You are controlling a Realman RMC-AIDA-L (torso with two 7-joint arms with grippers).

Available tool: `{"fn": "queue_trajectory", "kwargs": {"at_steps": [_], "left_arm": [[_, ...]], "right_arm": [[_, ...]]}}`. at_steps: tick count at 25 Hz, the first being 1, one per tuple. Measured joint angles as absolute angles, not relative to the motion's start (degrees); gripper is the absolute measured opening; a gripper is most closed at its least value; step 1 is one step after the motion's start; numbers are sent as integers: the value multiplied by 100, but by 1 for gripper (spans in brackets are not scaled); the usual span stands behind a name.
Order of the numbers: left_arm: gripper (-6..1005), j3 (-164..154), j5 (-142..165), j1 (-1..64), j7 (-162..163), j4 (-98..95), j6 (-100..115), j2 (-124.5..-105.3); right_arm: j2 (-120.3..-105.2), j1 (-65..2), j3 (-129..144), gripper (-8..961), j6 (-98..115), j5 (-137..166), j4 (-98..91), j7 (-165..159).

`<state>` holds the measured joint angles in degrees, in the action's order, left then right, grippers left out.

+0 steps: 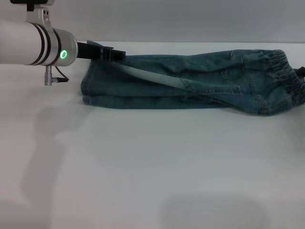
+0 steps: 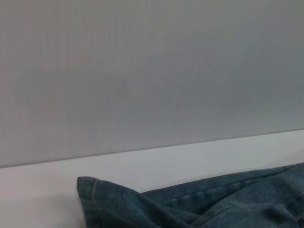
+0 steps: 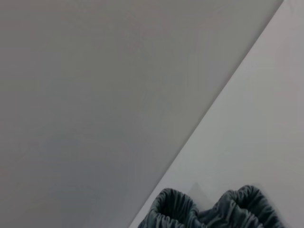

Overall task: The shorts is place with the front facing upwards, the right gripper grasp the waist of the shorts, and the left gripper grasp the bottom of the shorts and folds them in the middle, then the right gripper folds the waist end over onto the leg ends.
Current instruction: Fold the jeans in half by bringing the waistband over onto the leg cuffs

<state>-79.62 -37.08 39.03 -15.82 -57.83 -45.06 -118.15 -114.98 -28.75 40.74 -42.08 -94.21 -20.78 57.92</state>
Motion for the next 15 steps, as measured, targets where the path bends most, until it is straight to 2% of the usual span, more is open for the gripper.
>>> {"fn": "queue_trajectory", "kwargs": {"at_steps": [4,15], "left_arm": [[855,-7961,-3708,3903,-1582,-5783,-4507,-11812],[854,-7925,-3709,3902,-1655,-5783,-4506,-11805]], "right_arm": [[-11496,-2875,4106,616,-4192,-9421,-2078,5755],[-11483,-2849,4183,507,-4212,-9191,-2189,5563]]}}
